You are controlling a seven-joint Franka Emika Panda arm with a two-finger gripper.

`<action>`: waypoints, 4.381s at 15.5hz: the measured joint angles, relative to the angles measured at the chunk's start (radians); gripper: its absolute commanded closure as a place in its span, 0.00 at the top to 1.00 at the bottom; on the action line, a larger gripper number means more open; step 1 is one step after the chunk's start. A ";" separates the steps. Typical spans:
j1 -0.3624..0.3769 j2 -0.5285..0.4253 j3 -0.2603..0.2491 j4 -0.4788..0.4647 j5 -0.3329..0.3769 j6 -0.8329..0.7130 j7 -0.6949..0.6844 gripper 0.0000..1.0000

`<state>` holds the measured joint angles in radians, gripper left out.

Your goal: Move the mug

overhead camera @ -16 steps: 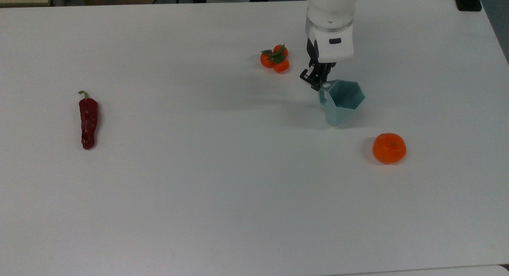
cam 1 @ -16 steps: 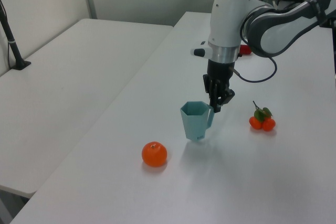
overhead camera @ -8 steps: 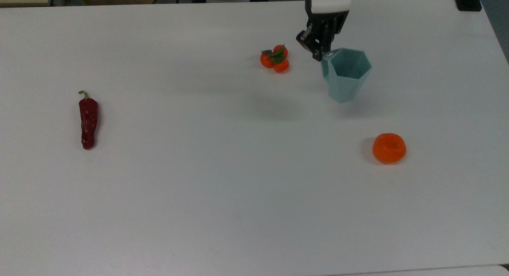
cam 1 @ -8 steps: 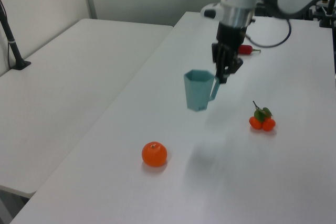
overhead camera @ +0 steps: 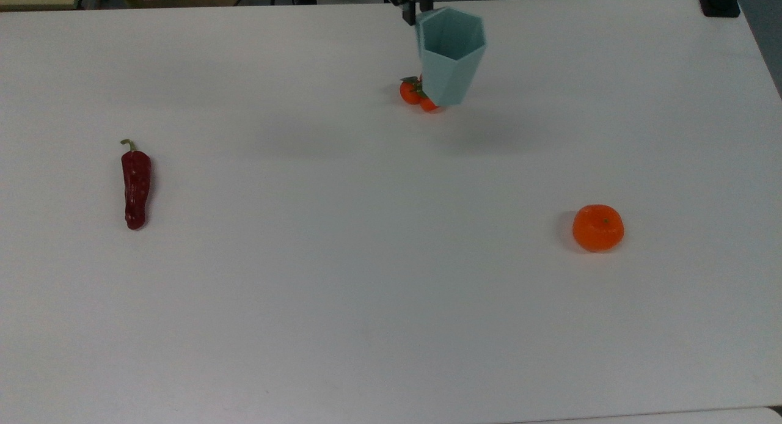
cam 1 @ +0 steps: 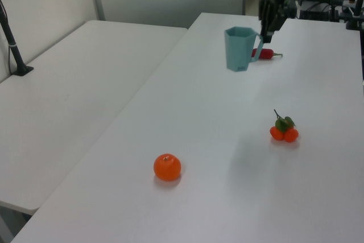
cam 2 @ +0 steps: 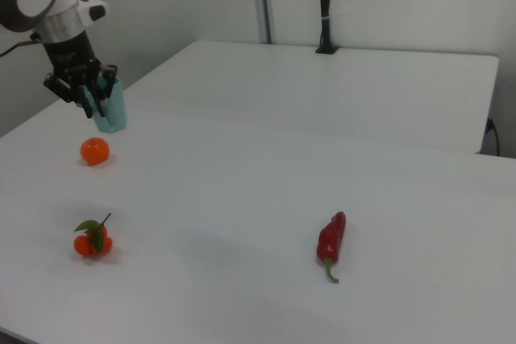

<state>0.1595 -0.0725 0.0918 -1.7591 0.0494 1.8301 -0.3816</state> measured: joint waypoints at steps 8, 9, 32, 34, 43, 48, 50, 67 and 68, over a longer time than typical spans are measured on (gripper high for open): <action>0.000 -0.028 -0.227 -0.036 -0.002 -0.118 0.018 0.00; 0.000 -0.027 -0.249 -0.054 -0.017 -0.118 0.017 0.00; -0.028 0.009 -0.385 -0.503 -0.084 0.366 -0.012 0.07; -0.028 0.009 -0.385 -0.503 -0.084 0.366 -0.011 0.25; -0.029 0.009 -0.385 -0.506 -0.084 0.366 0.017 0.87; -0.029 0.001 -0.385 -0.485 -0.084 0.307 0.073 1.00; -0.029 -0.011 -0.383 -0.430 -0.084 0.210 0.120 1.00; -0.084 -0.032 -0.116 0.095 -0.022 -0.276 0.498 1.00; -0.089 -0.028 -0.116 0.095 -0.021 -0.264 0.469 1.00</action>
<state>0.0703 -0.1008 -0.0242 -1.6638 0.0279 1.5666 0.0870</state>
